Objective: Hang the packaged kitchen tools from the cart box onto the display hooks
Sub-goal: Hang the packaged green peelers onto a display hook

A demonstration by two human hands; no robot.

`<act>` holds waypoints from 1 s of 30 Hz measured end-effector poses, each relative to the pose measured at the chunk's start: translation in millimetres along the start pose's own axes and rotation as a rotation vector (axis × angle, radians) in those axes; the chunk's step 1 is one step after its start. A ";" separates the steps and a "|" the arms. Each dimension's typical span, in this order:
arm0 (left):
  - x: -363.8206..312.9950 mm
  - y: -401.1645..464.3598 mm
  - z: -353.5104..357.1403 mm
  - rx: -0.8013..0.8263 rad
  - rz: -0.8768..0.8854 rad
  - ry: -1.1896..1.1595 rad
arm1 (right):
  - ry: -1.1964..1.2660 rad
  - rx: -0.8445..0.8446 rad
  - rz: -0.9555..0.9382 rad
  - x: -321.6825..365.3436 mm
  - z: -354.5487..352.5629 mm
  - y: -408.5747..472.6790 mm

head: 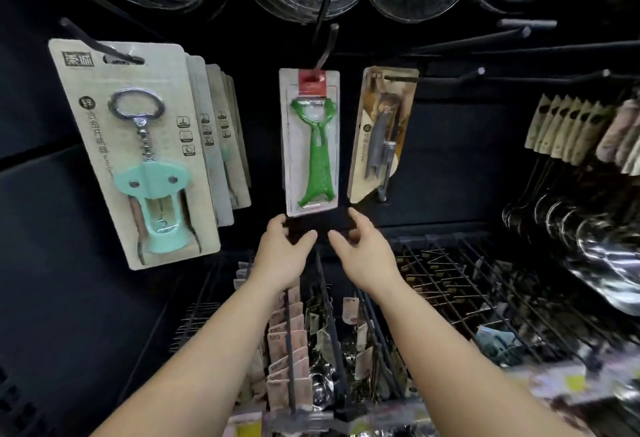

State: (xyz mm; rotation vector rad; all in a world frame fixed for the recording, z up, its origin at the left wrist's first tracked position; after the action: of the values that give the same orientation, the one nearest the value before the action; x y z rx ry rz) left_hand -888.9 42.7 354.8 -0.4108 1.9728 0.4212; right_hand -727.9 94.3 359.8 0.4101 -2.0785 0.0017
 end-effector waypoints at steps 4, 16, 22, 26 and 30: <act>29.5 -7.9 19.6 0.118 -0.054 0.240 | -0.086 0.009 0.071 -31.3 -0.4 -24.6; -13.4 -146.6 155.4 0.483 0.395 0.714 | -0.465 -0.167 0.323 -141.4 -109.9 -168.2; -34.8 -256.0 257.1 0.691 0.585 0.732 | -0.508 -0.314 0.501 -204.4 -214.9 -276.0; -59.5 -326.8 332.9 0.791 0.689 0.713 | -0.530 -0.359 0.623 -245.8 -283.4 -356.1; -88.6 -390.1 405.5 0.869 0.737 0.651 | -0.551 -0.375 0.733 -287.9 -332.6 -431.5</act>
State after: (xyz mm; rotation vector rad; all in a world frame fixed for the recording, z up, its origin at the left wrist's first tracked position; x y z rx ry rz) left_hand -353.5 -103.5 226.4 0.8552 2.6620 -0.1932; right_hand -191.0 -174.4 221.0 -0.6591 -2.5843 -0.0710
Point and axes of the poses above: each hand's wrist, its own y-axis towards the middle knuckle, its own z-axis out of the palm, x = y × z, the point moved 9 cm from there along y, towards the middle knuckle, and after that the axes turned 3 degrees about x, right-handed, at the moved point
